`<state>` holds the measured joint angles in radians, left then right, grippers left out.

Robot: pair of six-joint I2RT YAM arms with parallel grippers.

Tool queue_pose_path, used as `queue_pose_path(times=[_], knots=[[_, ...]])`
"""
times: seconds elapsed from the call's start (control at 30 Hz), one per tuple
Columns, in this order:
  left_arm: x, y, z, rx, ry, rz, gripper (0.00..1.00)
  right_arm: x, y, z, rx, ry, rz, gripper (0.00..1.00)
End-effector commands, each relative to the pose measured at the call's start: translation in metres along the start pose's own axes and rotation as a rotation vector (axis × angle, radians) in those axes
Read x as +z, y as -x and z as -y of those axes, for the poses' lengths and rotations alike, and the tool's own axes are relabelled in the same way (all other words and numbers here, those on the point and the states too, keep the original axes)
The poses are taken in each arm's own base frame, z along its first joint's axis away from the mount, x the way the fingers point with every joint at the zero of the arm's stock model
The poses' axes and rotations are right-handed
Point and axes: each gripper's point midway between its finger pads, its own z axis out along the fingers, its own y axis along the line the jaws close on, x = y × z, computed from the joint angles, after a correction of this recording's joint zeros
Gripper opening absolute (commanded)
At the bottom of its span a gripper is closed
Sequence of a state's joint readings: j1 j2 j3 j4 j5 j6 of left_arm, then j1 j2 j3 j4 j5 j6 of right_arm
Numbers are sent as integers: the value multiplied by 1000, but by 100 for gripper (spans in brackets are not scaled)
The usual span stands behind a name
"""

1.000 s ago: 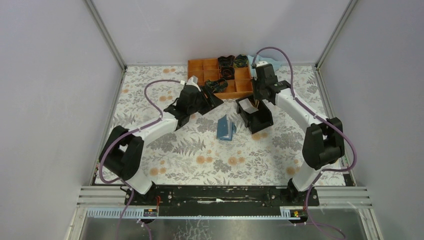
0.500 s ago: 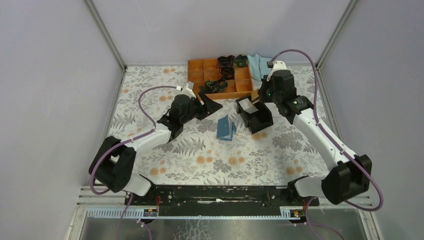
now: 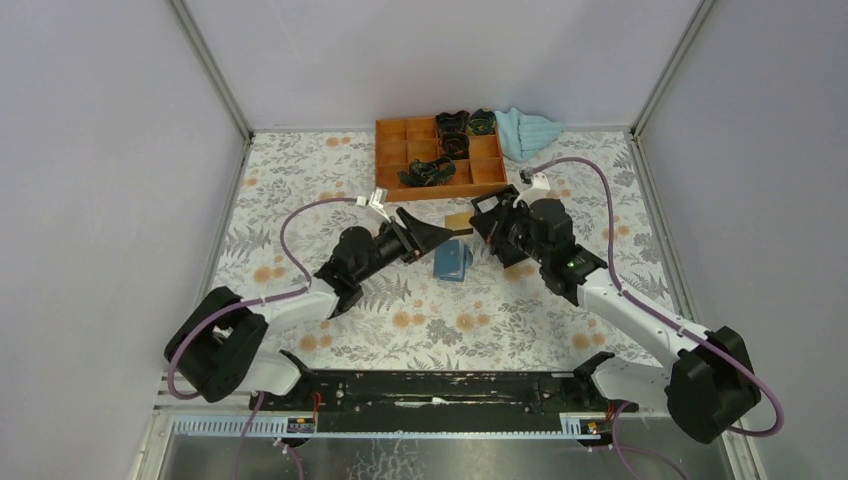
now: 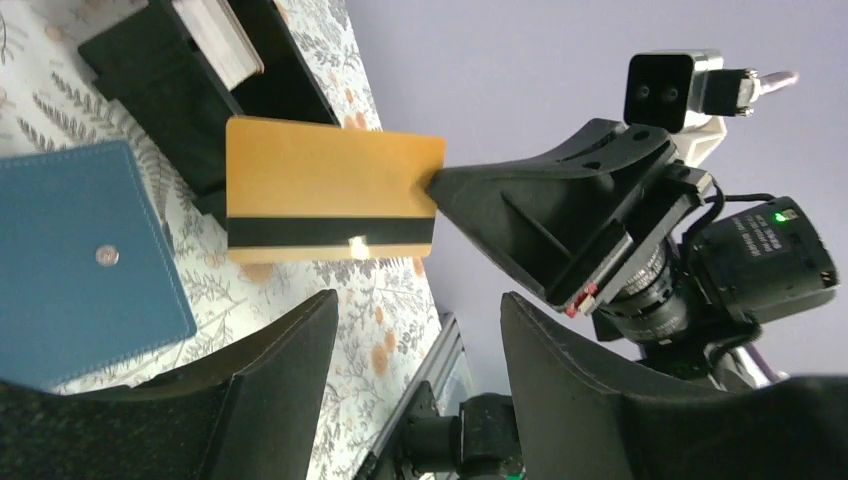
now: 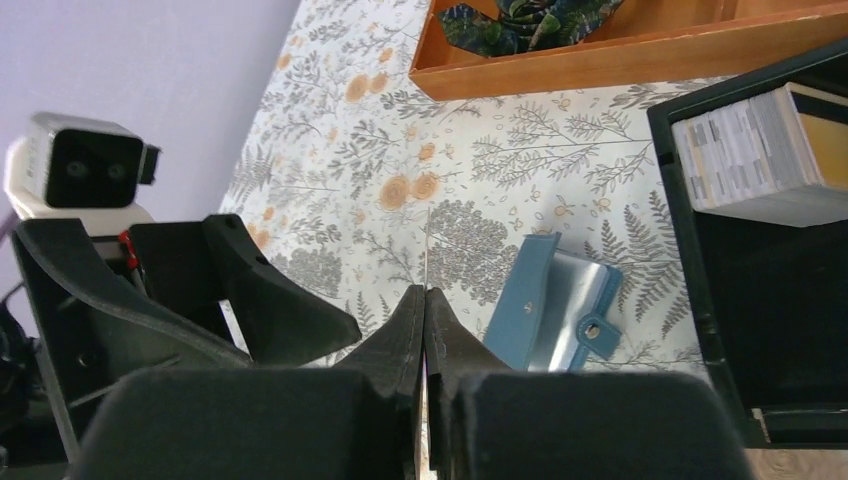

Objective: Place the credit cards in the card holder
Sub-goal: Pick up the credit card from the storage box.

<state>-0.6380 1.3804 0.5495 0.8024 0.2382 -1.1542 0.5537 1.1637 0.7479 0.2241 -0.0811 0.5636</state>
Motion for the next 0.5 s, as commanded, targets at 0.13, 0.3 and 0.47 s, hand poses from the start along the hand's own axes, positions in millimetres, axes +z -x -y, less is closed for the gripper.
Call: queue_pose_path(times=[0.13,0.3,0.47], knots=[[-34,2,19,-45,-101,93,68,-22,48,-51,110,214,251,0],[-40,0,18,-71,-104,126,68,-28,45,-56,168,255,267,0],[-37,4,26,-92,-146,159,70,-33,36,-59,217,291,261,0]])
